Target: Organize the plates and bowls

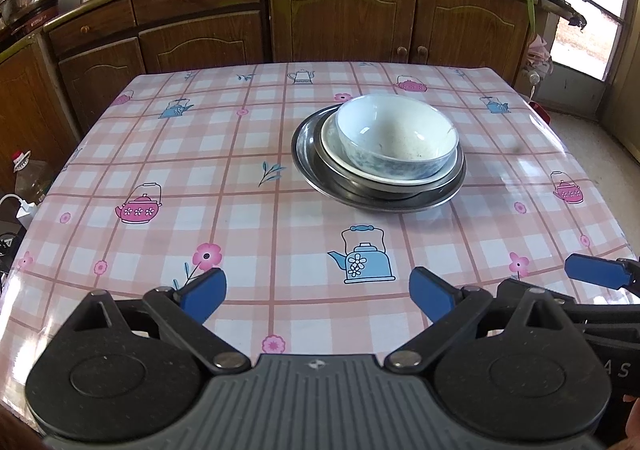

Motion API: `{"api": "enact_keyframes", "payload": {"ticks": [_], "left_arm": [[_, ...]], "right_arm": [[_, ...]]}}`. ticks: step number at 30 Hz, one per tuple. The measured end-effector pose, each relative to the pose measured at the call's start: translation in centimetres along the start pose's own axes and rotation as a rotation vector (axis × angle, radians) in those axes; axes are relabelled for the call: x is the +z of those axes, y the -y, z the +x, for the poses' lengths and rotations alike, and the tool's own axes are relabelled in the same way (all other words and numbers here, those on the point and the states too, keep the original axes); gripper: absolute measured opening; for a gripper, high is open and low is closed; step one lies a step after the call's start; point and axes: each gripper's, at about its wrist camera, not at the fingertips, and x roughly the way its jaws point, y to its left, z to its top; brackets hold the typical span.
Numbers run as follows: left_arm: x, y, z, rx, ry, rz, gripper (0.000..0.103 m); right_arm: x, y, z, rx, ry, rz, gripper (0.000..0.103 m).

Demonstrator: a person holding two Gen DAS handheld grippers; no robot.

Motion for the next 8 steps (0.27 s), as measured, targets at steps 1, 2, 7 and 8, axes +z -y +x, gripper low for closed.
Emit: {"api": "enact_keyframes", "payload": {"ticks": [1, 2, 7, 8], "left_arm": [[-0.03, 0.01, 0.01, 0.001, 0.001, 0.001, 0.101], [-0.06, -0.01, 0.07, 0.001, 0.0, 0.0, 0.101], [-0.14, -0.07, 0.31, -0.007, -0.009, -0.009, 0.1], [-0.13, -0.08, 0.34, -0.012, -0.008, -0.004, 0.1]], "right_arm": [[-0.04, -0.02, 0.06, 0.001, -0.002, 0.001, 0.09], [-0.06, -0.01, 0.1, 0.001, -0.003, 0.002, 0.09], [-0.1, -0.04, 0.29, -0.001, -0.008, 0.002, 0.09], [-0.13, -0.03, 0.3, -0.001, -0.008, 0.002, 0.09]]}}
